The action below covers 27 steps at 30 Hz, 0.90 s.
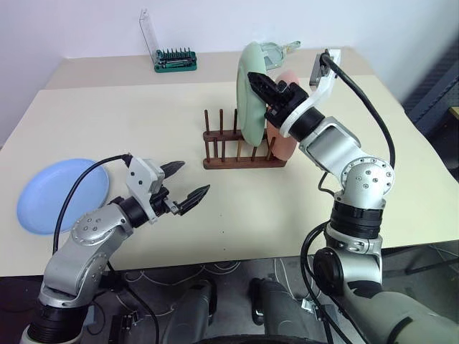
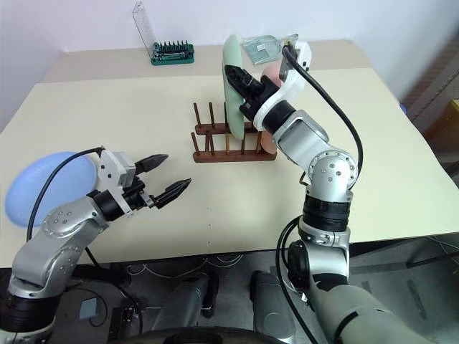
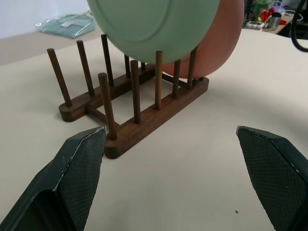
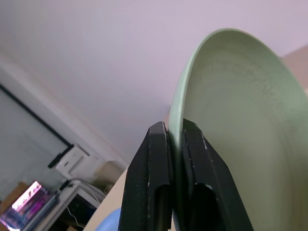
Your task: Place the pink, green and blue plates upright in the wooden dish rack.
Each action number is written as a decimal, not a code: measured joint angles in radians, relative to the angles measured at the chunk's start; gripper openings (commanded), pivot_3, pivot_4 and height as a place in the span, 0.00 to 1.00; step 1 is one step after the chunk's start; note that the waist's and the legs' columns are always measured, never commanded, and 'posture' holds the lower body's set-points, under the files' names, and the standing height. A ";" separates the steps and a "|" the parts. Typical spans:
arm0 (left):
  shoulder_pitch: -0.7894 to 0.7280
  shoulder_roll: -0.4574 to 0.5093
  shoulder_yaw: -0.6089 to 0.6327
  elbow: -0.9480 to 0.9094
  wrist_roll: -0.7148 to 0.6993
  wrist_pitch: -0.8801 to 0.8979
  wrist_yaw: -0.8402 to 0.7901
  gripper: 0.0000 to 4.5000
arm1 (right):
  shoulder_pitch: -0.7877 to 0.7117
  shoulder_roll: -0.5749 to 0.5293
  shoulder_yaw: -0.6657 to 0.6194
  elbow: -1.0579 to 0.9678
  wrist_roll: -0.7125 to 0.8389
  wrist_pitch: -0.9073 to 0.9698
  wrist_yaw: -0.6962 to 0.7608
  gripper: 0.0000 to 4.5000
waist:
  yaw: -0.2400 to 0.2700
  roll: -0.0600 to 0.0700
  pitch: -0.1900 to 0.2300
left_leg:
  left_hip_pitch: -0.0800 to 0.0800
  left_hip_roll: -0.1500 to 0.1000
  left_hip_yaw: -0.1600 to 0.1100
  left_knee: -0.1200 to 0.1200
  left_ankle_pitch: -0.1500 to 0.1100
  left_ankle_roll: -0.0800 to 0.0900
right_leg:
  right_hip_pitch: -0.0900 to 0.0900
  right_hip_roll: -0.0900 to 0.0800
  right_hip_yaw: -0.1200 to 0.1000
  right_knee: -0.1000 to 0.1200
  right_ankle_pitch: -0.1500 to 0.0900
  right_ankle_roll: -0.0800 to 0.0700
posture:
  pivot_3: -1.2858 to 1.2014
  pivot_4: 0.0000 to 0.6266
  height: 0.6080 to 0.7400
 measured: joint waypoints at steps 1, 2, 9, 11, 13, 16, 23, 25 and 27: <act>0.000 0.000 0.000 -0.001 0.000 0.001 0.001 0.99 | 0.000 0.000 -0.001 0.005 0.002 0.000 -0.010 0.00 | 0.000 0.000 0.000 | 0.000 0.000 0.000 0.000 0.000 0.000 | 0.000 0.000 0.000 0.000 0.000 0.000 | 0.52 0.24 0.97; 0.000 -0.001 0.000 -0.003 0.000 0.001 0.002 0.99 | 0.000 0.001 -0.001 0.012 0.004 0.000 -0.023 0.00 | 0.000 0.000 0.000 | 0.000 0.000 0.000 0.000 0.000 0.000 | 0.000 0.000 0.000 0.000 0.000 0.000 | 0.52 0.24 0.97; -0.003 -0.004 -0.001 -0.009 0.000 0.006 0.011 1.00 | 0.000 0.005 0.000 0.052 0.005 0.018 -0.087 0.44 | 0.000 0.000 0.000 | 0.000 0.000 0.000 0.000 0.000 0.000 | 0.000 0.000 0.000 0.000 0.000 0.000 | 0.52 0.24 0.97; -0.004 -0.012 -0.002 -0.010 0.000 0.013 0.015 1.00 | 0.000 0.005 0.000 0.052 0.004 0.018 -0.089 0.65 | 0.000 0.000 0.000 | 0.000 0.000 0.000 0.000 0.000 0.000 | 0.000 0.000 0.000 0.000 0.000 0.000 | 0.52 0.24 0.97; -0.004 -0.013 -0.003 -0.011 0.000 0.017 0.018 1.00 | 0.000 0.002 0.002 0.052 0.003 0.018 -0.086 0.76 | 0.000 0.000 0.000 | 0.000 0.000 0.000 0.000 0.000 0.000 | 0.000 0.000 0.000 0.000 0.000 0.000 | 0.52 0.24 0.97; -0.007 -0.015 -0.003 -0.015 0.000 0.019 0.019 1.00 | 0.000 -0.013 0.021 0.048 -0.016 0.018 -0.061 0.76 | -0.001 0.000 0.000 | 0.000 0.000 0.000 0.000 0.000 0.000 | 0.000 0.000 0.000 0.000 0.000 0.000 | 0.52 0.24 0.97; -0.011 -0.028 0.000 -0.015 0.003 0.019 0.028 1.00 | -0.034 -0.141 0.132 -0.019 -0.149 0.003 0.080 0.76 | 0.000 0.000 0.000 | 0.000 0.000 0.000 0.000 0.000 0.000 | 0.000 0.000 -0.001 -0.001 0.000 0.000 | 0.52 0.24 0.97; -0.012 -0.031 0.011 -0.015 0.001 0.019 0.032 1.00 | -0.047 -0.202 0.173 -0.030 -0.213 -0.006 0.129 0.76 | 0.000 0.000 0.000 | -0.001 0.000 0.000 0.000 0.000 0.000 | 0.000 0.000 -0.001 -0.001 0.000 0.000 | 0.52 0.24 0.97; -0.015 -0.035 0.039 -0.013 -0.005 0.019 0.043 1.00 | -0.064 -0.269 0.216 -0.049 -0.295 -0.037 0.189 0.76 | 0.001 0.000 0.000 | -0.001 0.000 0.000 0.000 0.000 0.000 | 0.000 0.000 -0.002 -0.002 0.000 0.000 | 0.52 0.24 0.97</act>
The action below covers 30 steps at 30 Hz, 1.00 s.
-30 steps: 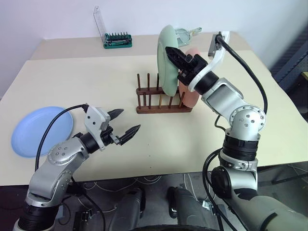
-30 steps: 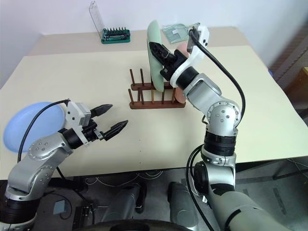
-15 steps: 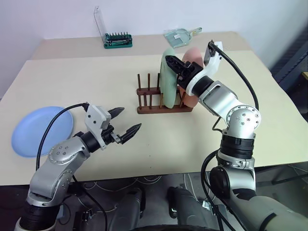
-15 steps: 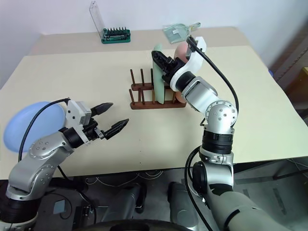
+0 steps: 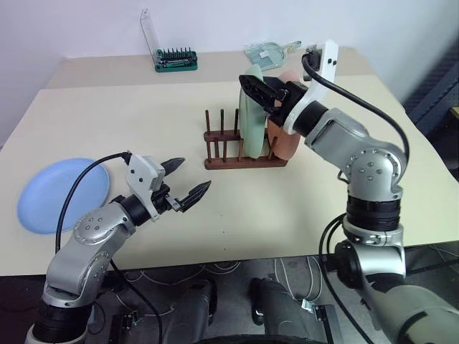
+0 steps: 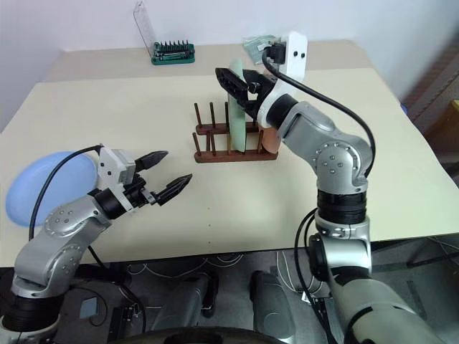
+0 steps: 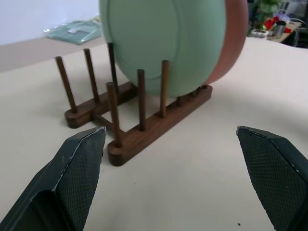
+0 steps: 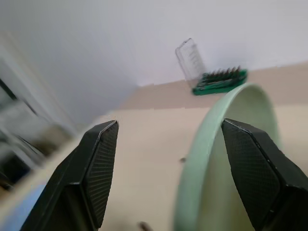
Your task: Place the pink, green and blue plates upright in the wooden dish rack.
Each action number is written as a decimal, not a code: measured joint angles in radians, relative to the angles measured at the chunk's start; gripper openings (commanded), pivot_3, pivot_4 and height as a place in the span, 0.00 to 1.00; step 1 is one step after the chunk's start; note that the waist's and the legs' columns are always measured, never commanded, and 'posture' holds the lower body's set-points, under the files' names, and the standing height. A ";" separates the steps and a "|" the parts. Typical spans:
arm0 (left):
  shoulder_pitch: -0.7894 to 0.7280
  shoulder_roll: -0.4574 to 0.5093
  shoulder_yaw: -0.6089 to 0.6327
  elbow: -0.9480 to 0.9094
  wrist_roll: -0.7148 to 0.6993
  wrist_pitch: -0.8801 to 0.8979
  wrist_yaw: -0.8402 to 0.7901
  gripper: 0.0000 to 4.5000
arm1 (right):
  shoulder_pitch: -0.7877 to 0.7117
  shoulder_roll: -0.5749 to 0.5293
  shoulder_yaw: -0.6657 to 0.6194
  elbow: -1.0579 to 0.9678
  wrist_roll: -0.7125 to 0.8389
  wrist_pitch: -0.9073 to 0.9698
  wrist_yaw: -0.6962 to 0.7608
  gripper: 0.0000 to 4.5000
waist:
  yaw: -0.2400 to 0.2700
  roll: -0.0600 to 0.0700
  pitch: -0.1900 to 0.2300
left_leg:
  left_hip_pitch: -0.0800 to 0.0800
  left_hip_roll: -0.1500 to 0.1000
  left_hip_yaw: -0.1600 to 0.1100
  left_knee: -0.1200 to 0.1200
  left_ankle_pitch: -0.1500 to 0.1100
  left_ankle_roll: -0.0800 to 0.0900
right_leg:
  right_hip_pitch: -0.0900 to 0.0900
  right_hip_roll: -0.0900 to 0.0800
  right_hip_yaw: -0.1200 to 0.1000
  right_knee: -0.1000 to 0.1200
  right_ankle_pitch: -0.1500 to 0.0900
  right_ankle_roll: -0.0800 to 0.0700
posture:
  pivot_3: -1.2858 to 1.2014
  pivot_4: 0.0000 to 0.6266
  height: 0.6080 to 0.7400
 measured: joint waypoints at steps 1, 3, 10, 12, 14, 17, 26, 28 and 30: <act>-0.006 -0.008 0.020 0.003 -0.005 0.000 0.012 1.00 | -0.008 -0.036 0.033 -0.012 -0.058 -0.034 0.040 0.76 | 0.000 0.000 0.000 | 0.000 0.000 0.000 0.000 0.000 0.000 | 0.000 0.000 0.000 0.000 0.000 0.000 | 0.52 0.24 0.97; -0.016 -0.024 0.071 0.012 -0.027 0.001 0.035 1.00 | -0.021 -0.075 0.073 -0.024 -0.124 -0.082 0.110 0.76 | -0.002 0.000 0.000 | 0.000 0.000 0.000 0.000 0.000 0.000 | 0.000 0.000 -0.001 -0.001 0.000 0.000 | 0.52 0.24 0.97; -0.001 -0.006 0.171 0.019 -0.069 0.003 0.053 1.00 | -0.021 -0.060 0.110 -0.025 -0.221 -0.152 0.227 0.76 | 0.002 0.000 0.000 | -0.001 0.000 -0.001 0.000 0.000 0.000 | 0.001 0.000 -0.001 -0.003 0.000 0.000 | 0.52 0.24 0.97; -0.004 -0.032 0.222 0.026 -0.090 0.004 0.094 1.00 | -0.021 -0.065 0.138 -0.025 -0.273 -0.218 0.281 0.76 | 0.002 0.000 0.000 | -0.001 0.000 -0.001 0.000 0.000 0.000 | 0.001 0.000 -0.001 -0.005 0.001 0.000 | 0.52 0.24 0.97; -0.022 -0.058 0.304 0.064 -0.095 0.009 0.182 1.00 | -0.021 -0.089 0.186 -0.037 -0.335 -0.311 0.369 0.76 | 0.002 -0.001 0.000 | -0.001 0.000 -0.002 0.000 0.000 0.000 | 0.001 0.000 -0.002 -0.005 0.002 0.003 | 0.52 0.24 0.97; -0.055 -0.059 0.432 0.145 -0.059 0.072 0.370 1.00 | -0.021 -0.111 0.261 -0.074 -0.411 -0.426 0.497 0.76 | -0.003 -0.001 0.000 | 0.000 0.000 -0.002 -0.001 0.000 0.000 | 0.001 0.001 -0.002 -0.004 0.003 0.004 | 0.52 0.24 0.97; -0.018 -0.086 0.752 0.273 0.116 0.425 0.852 1.00 | -0.007 -0.065 0.325 -0.039 -0.487 -0.524 0.632 0.76 | 0.013 -0.004 -0.001 | 0.000 -0.001 -0.003 0.000 -0.002 -0.003 | 0.001 0.000 -0.003 -0.005 0.004 0.006 | 0.52 0.24 0.97; -0.011 -0.106 0.755 0.260 0.100 0.486 0.846 1.00 | -0.007 -0.056 0.325 -0.034 -0.488 -0.526 0.649 0.76 | 0.025 -0.006 -0.002 | 0.000 -0.001 -0.004 0.000 -0.002 -0.004 | 0.001 0.000 -0.003 -0.005 0.004 0.005 | 0.52 0.24 0.97; -0.016 -0.118 0.773 0.248 0.074 0.535 0.835 1.00 | -0.007 -0.046 0.325 -0.034 -0.489 -0.529 0.660 0.76 | 0.025 -0.007 -0.002 | 0.000 -0.001 -0.004 0.001 -0.002 -0.004 | 0.001 0.000 -0.004 -0.006 0.004 0.005 | 0.52 0.24 0.97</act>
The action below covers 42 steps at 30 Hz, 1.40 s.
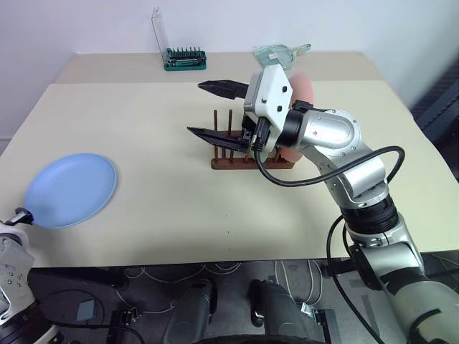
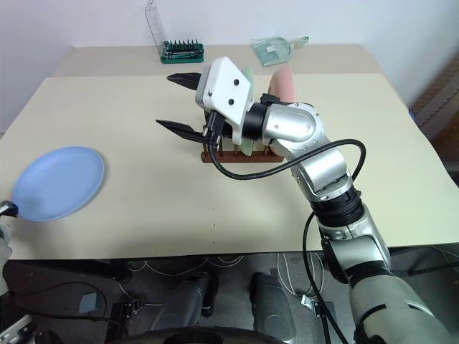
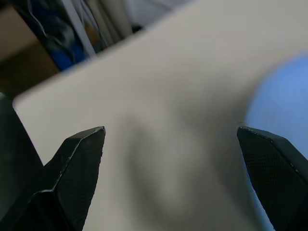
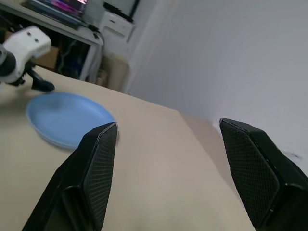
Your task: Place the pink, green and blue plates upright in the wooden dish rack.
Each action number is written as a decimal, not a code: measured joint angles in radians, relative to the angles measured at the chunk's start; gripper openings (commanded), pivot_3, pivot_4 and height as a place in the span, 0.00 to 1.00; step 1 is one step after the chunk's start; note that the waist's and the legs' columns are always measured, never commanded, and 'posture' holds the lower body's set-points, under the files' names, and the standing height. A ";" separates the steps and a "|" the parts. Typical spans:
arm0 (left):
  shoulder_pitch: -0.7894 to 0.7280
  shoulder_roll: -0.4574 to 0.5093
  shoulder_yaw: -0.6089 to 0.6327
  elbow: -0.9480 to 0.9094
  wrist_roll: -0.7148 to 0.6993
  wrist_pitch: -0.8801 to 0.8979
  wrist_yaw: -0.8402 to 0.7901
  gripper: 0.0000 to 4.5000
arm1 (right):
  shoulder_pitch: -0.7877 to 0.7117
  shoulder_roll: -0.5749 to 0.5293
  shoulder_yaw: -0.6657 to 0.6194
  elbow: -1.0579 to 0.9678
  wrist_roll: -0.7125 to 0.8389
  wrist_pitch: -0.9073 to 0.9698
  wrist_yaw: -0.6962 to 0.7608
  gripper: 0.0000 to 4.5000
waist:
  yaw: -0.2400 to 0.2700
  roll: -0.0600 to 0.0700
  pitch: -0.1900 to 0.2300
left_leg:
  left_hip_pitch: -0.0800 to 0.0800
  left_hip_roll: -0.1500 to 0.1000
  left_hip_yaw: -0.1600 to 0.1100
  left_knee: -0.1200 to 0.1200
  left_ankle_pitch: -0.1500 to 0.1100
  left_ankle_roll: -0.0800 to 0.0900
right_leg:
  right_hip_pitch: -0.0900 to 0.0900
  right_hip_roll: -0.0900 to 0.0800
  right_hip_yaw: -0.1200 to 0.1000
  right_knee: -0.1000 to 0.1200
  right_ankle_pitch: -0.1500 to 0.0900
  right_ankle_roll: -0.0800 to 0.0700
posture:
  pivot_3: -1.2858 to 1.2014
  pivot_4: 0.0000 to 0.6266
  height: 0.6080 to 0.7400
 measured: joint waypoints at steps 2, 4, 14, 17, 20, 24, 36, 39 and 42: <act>-0.004 -0.006 0.015 -0.001 -0.026 0.046 -0.016 1.00 | 0.001 0.002 0.000 0.000 -0.002 -0.003 0.008 0.76 | -0.002 0.000 0.000 | 0.000 0.000 0.000 0.000 0.000 0.000 | 0.001 0.000 0.000 0.000 0.000 0.000 | 0.52 0.24 0.97; -0.006 -0.023 0.018 0.001 -0.045 0.068 -0.037 0.94 | 0.006 0.008 0.000 0.000 -0.007 -0.004 0.012 0.77 | -0.002 0.000 0.000 | 0.000 0.000 0.000 0.000 0.000 0.000 | 0.002 0.000 0.000 0.000 0.000 0.000 | 0.52 0.24 0.97; -0.060 -0.042 0.005 0.024 -0.051 0.031 -0.074 0.02 | 0.041 0.015 -0.001 -0.004 -0.027 -0.003 0.017 0.77 | -0.002 0.000 0.000 | 0.000 0.000 0.000 -0.001 0.000 -0.001 | 0.002 0.000 0.000 0.001 0.000 0.000 | 0.52 0.24 0.97; -0.088 -0.059 0.004 0.024 -0.057 -0.023 -0.091 0.02 | 0.043 0.013 -0.001 -0.008 -0.039 -0.003 0.017 0.77 | 0.000 0.000 0.000 | 0.000 0.000 0.000 -0.001 0.000 -0.001 | 0.002 0.000 0.000 0.000 0.000 0.000 | 0.52 0.24 0.97; -0.129 -0.081 -0.014 0.015 -0.074 -0.103 -0.121 0.02 | 0.043 0.012 -0.001 -0.008 -0.057 -0.004 0.017 0.77 | 0.001 -0.001 0.000 | 0.000 0.000 0.000 -0.001 0.000 -0.001 | 0.003 0.000 0.000 -0.001 0.000 0.000 | 0.52 0.24 0.97; -0.209 -0.072 -0.148 -0.050 -0.037 -0.176 -0.138 0.02 | 0.051 -0.012 0.013 -0.001 -0.127 -0.071 0.029 0.77 | 0.004 -0.003 0.000 | -0.001 0.000 -0.001 0.000 0.001 -0.002 | 0.003 0.000 -0.001 -0.001 0.000 0.000 | 0.52 0.24 0.97; -0.495 -0.138 -0.628 -0.328 0.033 -0.177 -0.128 0.02 | 0.053 -0.009 0.149 0.158 -0.516 -0.460 -0.040 0.77 | -0.026 -0.005 0.001 | 0.000 0.001 0.002 -0.002 0.005 -0.003 | 0.000 0.003 0.004 0.003 0.004 0.003 | 0.52 0.24 0.97; -0.502 -0.130 -0.664 -0.372 0.034 -0.157 -0.136 0.02 | 0.053 0.005 0.155 0.175 -0.564 -0.495 -0.068 0.77 | -0.025 -0.005 0.001 | 0.001 0.001 0.002 -0.002 0.006 -0.004 | 0.001 0.003 0.004 0.004 0.004 0.003 | 0.52 0.24 0.97; -0.502 -0.158 -0.655 -0.393 0.019 -0.129 -0.132 0.02 | 0.053 0.013 0.155 0.185 -0.592 -0.521 -0.082 0.77 | -0.024 -0.005 0.001 | 0.003 0.001 0.002 -0.002 0.006 -0.004 | 0.003 0.003 0.003 0.004 0.003 0.003 | 0.52 0.24 0.97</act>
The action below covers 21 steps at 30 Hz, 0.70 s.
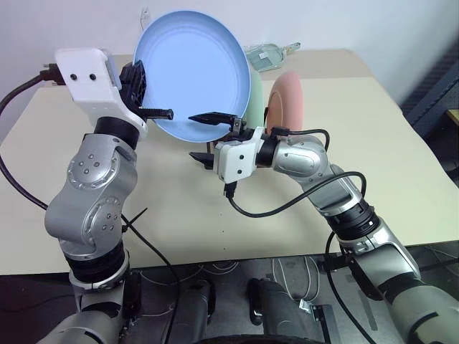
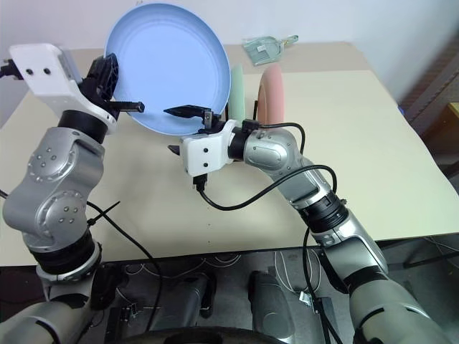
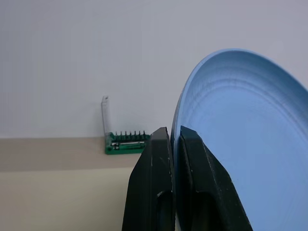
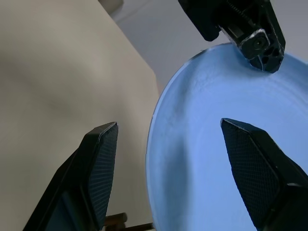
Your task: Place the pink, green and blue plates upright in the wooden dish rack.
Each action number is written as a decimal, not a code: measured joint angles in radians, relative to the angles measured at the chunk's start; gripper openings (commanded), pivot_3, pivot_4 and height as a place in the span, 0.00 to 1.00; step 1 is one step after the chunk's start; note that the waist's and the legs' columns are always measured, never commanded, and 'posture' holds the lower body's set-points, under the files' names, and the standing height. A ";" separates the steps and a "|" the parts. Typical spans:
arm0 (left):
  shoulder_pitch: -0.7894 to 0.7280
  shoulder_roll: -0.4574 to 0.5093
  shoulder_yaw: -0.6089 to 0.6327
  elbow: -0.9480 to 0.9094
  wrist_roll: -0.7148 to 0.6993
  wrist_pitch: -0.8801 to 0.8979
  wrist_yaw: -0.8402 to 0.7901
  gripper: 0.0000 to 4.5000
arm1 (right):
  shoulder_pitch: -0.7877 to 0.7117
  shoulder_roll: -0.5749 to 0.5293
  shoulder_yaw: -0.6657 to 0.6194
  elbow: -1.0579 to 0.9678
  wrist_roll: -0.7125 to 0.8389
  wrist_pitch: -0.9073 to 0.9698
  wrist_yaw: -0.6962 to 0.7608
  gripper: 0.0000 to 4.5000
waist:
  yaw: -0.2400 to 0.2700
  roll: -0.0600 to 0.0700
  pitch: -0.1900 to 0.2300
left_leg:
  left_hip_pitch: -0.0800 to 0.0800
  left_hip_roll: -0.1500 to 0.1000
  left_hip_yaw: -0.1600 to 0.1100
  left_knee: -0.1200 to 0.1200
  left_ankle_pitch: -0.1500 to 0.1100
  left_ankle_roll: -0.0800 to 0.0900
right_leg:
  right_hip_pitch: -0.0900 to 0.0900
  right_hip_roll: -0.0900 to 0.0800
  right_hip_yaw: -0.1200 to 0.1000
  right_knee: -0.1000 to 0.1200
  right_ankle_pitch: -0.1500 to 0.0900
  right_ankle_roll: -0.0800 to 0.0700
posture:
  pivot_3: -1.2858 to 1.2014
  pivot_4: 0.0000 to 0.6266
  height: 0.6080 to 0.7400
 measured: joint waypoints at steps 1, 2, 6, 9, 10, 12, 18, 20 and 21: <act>0.000 -0.010 0.002 -0.006 -0.011 0.011 -0.001 0.00 | 0.000 0.006 0.001 0.016 -0.014 -0.010 -0.010 0.71 | 0.000 0.000 0.000 | 0.000 0.000 0.000 0.000 0.000 0.000 | 0.001 0.000 0.000 0.000 0.000 0.000 | 0.52 0.24 0.97; 0.000 -0.014 0.002 -0.012 -0.019 0.016 -0.002 0.00 | 0.000 0.008 0.003 0.030 -0.021 -0.013 -0.014 0.65 | 0.000 0.000 0.000 | 0.001 0.000 0.000 0.000 0.000 0.000 | 0.001 0.000 0.000 0.000 0.000 0.000 | 0.52 0.24 0.97; 0.001 -0.014 0.006 -0.038 -0.038 0.039 -0.011 0.00 | 0.000 0.016 0.004 0.057 -0.050 -0.016 -0.022 0.23 | 0.000 0.000 0.000 | 0.001 0.000 0.000 0.000 0.000 0.000 | 0.001 0.000 0.000 0.000 0.000 0.000 | 0.52 0.24 0.97; 0.009 -0.014 0.039 -0.037 -0.042 0.055 -0.005 0.00 | 0.000 0.024 -0.003 0.056 -0.055 -0.035 -0.040 0.01 | -0.003 0.000 0.000 | 0.001 0.000 0.000 0.000 0.000 0.000 | 0.001 0.000 0.000 0.000 0.000 0.000 | 0.52 0.24 0.97; 0.012 -0.014 0.043 -0.039 -0.045 0.055 -0.007 0.00 | -0.003 0.023 -0.003 0.056 -0.059 -0.039 -0.040 0.01 | -0.001 0.000 0.000 | 0.001 0.000 -0.001 0.000 0.000 0.000 | 0.001 0.000 0.000 0.000 0.000 0.000 | 0.52 0.24 0.97; 0.012 -0.015 0.050 -0.040 -0.048 0.055 -0.008 0.00 | -0.002 0.027 0.001 0.058 -0.067 -0.043 -0.043 0.01 | 0.000 0.000 0.000 | 0.002 0.000 -0.001 0.000 0.000 0.000 | 0.002 0.000 0.000 -0.001 0.000 0.000 | 0.52 0.24 0.97; -0.044 -0.102 0.200 -0.030 -0.122 -0.059 0.025 0.56 | -0.002 0.032 0.002 0.062 -0.074 -0.066 -0.048 0.00 | 0.002 -0.001 0.000 | 0.002 0.000 -0.002 0.000 0.000 0.000 | 0.003 0.000 -0.001 -0.003 0.000 0.000 | 0.52 0.24 0.97; -0.098 -0.093 0.294 -0.009 -0.130 -0.136 0.060 0.78 | -0.002 0.037 0.002 0.062 -0.072 -0.080 -0.048 0.00 | -0.003 -0.001 0.000 | 0.003 0.000 -0.001 -0.002 0.000 -0.001 | 0.003 0.001 -0.001 -0.003 0.000 0.000 | 0.52 0.24 0.97; -0.105 -0.071 0.336 0.002 -0.126 -0.174 0.070 0.78 | -0.002 0.040 0.000 0.062 -0.070 -0.085 -0.049 0.00 | -0.005 0.000 0.000 | 0.005 0.000 -0.001 -0.002 0.000 -0.001 | 0.003 0.001 -0.001 -0.002 0.000 0.000 | 0.52 0.24 0.97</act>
